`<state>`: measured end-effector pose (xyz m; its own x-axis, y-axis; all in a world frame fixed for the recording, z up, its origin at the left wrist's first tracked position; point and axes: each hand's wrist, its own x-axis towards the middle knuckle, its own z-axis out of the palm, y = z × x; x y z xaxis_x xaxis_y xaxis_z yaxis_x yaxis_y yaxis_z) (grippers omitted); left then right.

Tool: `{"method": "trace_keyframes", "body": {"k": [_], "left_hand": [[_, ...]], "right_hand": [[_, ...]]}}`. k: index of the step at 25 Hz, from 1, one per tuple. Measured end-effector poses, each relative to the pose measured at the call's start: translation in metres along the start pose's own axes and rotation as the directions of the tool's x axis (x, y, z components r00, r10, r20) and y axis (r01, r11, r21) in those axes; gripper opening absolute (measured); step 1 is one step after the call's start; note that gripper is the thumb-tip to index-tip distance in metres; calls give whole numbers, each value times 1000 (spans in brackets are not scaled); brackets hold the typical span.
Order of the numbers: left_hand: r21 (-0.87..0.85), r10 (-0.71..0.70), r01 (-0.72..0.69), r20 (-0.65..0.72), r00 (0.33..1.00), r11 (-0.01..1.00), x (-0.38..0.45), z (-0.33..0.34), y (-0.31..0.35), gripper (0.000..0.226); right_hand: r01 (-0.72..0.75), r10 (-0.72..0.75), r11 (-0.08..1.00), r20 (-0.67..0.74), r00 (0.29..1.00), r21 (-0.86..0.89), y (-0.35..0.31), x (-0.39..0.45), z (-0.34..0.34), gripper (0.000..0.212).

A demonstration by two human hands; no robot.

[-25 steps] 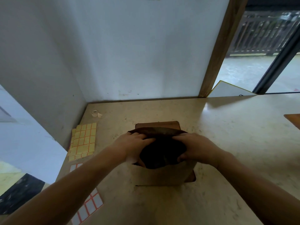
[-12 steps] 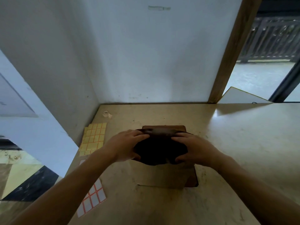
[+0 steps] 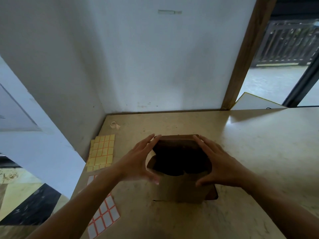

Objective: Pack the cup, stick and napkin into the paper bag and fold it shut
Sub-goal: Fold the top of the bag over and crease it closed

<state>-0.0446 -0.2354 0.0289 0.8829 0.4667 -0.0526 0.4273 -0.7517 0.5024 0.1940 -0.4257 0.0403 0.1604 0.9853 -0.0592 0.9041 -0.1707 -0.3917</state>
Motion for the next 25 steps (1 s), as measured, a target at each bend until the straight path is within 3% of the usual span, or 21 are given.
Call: {"method": "trace_keyframes", "body": {"k": [2,4,9,11,13,15,18,20,22,25], "left_hand": [[-57,2,-5,-43,999,998,6,4,-1,127],[-103,-9,-1,-97,995,995,10,7,-3,116],[-45,68,-74,-127,990,996,14,14,-13,57],[-45,94,-99,-104,990,994,14,18,-12,33],[-95,84,-92,-94,992,991,15,23,-11,18],[-225,15,-36,-94,995,974,15,29,-10,16],[-372,-124,96,-52,991,923,19,36,-6,21],[-298,-190,159,-78,979,941,25,43,-4,18],[-173,-236,216,-109,966,961,30,48,-4,16],[63,-262,269,-101,960,961,35,56,-6,24]], "right_hand": [[-12,9,996,-34,999,-86,3,1,4,125],[-44,31,991,-109,994,-124,8,2,7,110],[-55,61,998,-169,984,43,15,5,9,24],[-68,87,986,-120,989,152,15,8,12,11],[-77,97,968,-71,993,240,15,11,15,9],[-83,103,956,-57,993,280,16,15,20,12],[-144,155,972,-45,987,186,17,20,30,28],[-96,81,992,-171,982,-81,15,22,41,36],[31,-104,960,-252,962,-277,8,22,53,34],[122,-197,941,-219,956,-315,2,24,68,38]]}}
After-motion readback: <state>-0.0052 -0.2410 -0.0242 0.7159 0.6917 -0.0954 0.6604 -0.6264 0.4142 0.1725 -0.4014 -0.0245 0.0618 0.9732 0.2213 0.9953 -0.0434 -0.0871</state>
